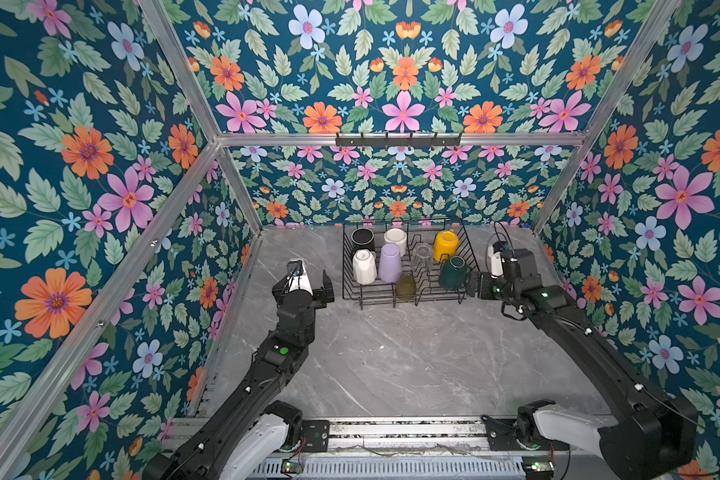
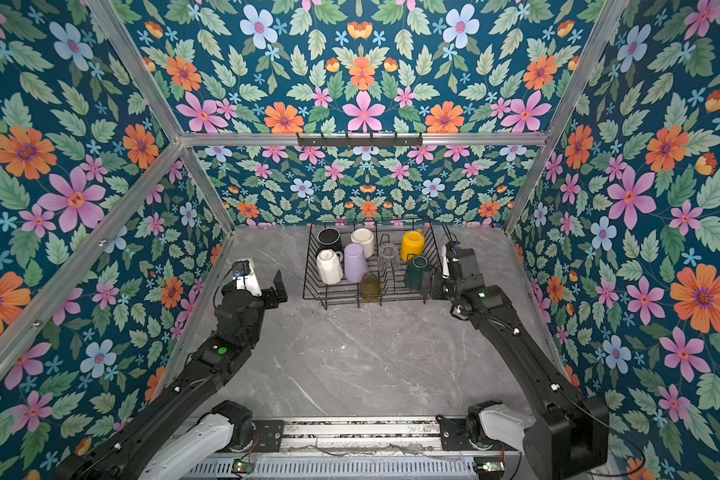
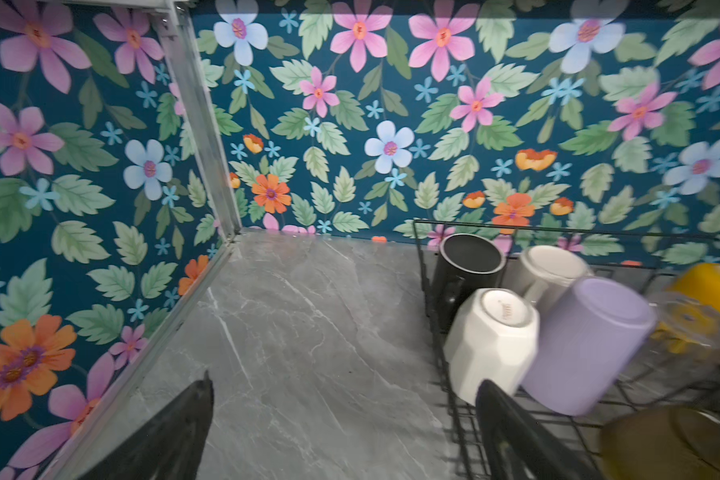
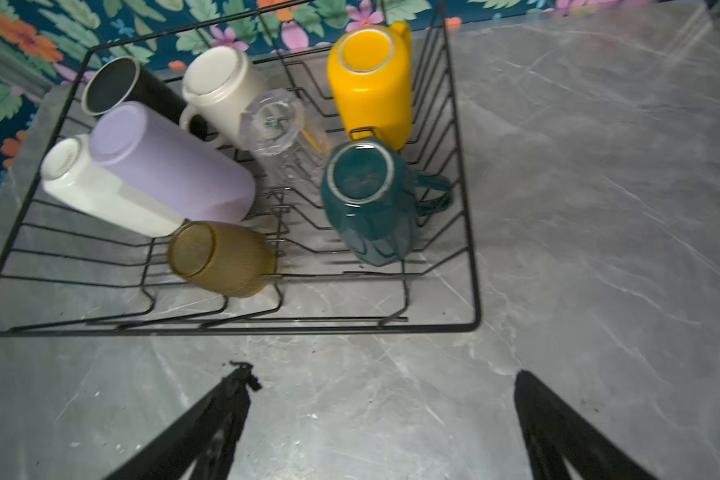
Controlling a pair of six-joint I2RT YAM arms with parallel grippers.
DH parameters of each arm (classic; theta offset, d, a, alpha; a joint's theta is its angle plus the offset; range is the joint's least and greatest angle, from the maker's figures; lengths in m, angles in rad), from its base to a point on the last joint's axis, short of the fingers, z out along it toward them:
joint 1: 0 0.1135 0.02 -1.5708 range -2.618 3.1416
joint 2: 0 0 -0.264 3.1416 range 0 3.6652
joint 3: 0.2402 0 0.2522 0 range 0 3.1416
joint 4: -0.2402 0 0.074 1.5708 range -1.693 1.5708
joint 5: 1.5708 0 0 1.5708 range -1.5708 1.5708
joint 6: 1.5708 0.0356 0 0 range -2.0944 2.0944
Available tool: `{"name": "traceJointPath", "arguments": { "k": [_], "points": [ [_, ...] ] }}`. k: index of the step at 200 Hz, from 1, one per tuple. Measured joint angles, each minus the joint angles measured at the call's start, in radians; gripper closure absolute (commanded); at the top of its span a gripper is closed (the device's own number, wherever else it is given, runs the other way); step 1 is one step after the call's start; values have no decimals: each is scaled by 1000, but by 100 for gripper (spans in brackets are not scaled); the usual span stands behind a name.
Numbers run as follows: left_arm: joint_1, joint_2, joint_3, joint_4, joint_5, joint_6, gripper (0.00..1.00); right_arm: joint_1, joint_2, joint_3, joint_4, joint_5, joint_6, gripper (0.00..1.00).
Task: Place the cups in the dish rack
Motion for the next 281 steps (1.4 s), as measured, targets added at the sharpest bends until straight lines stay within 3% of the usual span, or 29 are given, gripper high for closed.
{"name": "traceJointPath", "arguments": {
  "k": [27, 89, 146, 183, 205, 229, 281],
  "points": [
    [47, 71, -109, 175, -82, 37, 0, -77, -51, -135, 89, 62, -9, 1],
    [150, 328, -350, 620, -109, 59, 0, -196, -115, -425, 373, 169, -35, 1],
    [222, 491, -406, 932, -74, 93, 0, -207, 4, -657, 814, 205, -115, 1],
    [243, 570, -371, 1022, -1, 130, 0, -208, 98, -702, 1079, 182, -164, 1],
    [256, 686, -382, 1132, 26, 153, 0, -208, 174, -719, 1209, 155, -191, 1],
    [269, 680, -368, 1150, 42, 159, 0, -208, 264, -752, 1344, 130, -211, 1],
    [328, 686, -291, 1077, 114, 134, 0, -208, 278, -753, 1442, 124, -228, 1]
  ]
}}
